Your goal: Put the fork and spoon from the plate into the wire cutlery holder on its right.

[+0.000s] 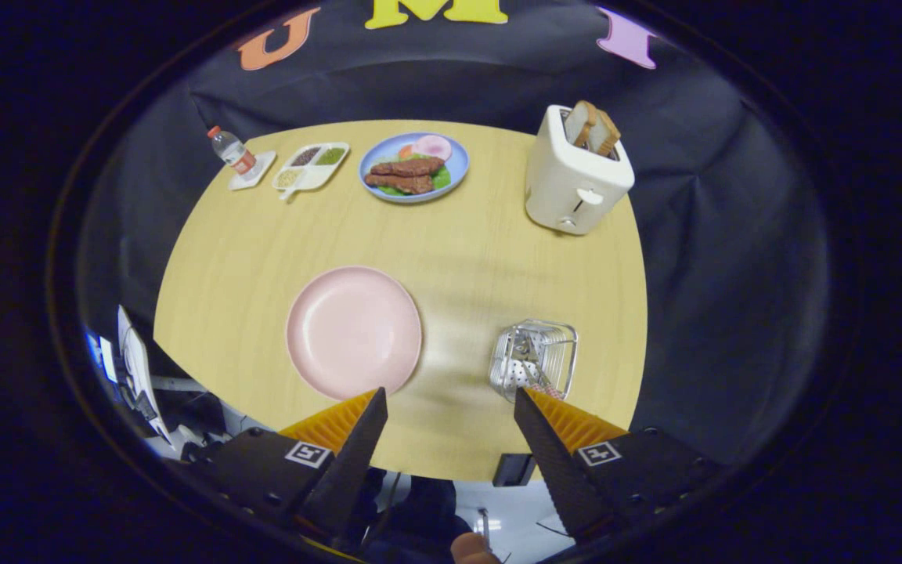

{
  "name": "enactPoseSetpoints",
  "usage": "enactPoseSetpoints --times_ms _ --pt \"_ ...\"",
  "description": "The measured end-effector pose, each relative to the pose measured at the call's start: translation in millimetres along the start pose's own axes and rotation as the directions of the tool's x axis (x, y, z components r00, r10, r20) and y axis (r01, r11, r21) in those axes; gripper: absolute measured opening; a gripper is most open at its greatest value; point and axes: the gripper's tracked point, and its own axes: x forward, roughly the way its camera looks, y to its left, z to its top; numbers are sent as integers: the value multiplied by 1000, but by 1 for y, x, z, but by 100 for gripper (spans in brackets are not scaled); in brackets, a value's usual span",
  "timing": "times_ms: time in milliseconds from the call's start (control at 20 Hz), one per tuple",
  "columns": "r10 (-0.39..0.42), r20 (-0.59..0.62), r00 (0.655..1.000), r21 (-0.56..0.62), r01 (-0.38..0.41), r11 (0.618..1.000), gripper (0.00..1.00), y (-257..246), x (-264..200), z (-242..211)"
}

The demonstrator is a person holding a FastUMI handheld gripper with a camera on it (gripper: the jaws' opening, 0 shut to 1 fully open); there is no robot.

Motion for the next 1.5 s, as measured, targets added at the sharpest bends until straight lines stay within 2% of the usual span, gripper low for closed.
enactPoseSetpoints --times_ms 250,450,550,800,900,1150,1250,1300,1500 --pt "-89 200 976 8 89 996 97 28 -31 22" --pt "-115 376 920 44 107 993 97 60 -68 43" --pt "-161 451 878 55 153 987 97 68 -85 53" --pt "-175 652 738 132 116 984 97 98 -130 74" --pt "-210 703 679 177 120 977 97 97 -147 77" --pt "-278 838 469 241 140 960 97 96 -203 82" --pt "-276 868 413 244 129 961 96 102 -220 77" --pt "-287 871 398 254 135 958 96 101 -226 73" --pt "-294 877 380 269 119 956 96 108 -236 63"
